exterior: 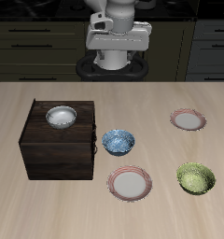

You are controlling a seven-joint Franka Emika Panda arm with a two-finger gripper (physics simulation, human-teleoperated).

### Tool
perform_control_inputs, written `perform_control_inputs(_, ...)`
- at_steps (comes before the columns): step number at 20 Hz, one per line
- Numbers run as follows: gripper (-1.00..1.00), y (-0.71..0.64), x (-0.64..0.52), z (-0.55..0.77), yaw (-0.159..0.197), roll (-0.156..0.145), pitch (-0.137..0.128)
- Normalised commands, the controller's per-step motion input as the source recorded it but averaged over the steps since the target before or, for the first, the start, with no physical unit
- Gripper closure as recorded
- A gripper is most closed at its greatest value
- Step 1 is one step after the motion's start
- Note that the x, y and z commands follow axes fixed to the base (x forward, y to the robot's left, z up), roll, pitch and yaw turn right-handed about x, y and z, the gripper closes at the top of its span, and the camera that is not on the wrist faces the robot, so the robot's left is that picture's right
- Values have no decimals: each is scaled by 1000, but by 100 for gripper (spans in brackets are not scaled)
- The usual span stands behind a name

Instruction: Stack the blue bowl on the green bowl

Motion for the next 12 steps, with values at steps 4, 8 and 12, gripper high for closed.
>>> perform_control_inputs(4,-100,145,97,60,-42,44,-45)
perform_control_inputs(8,-100,126,132,-36,23,10,-9)
perform_control_inputs(12,-100,234,260,-99,6,-1,9)
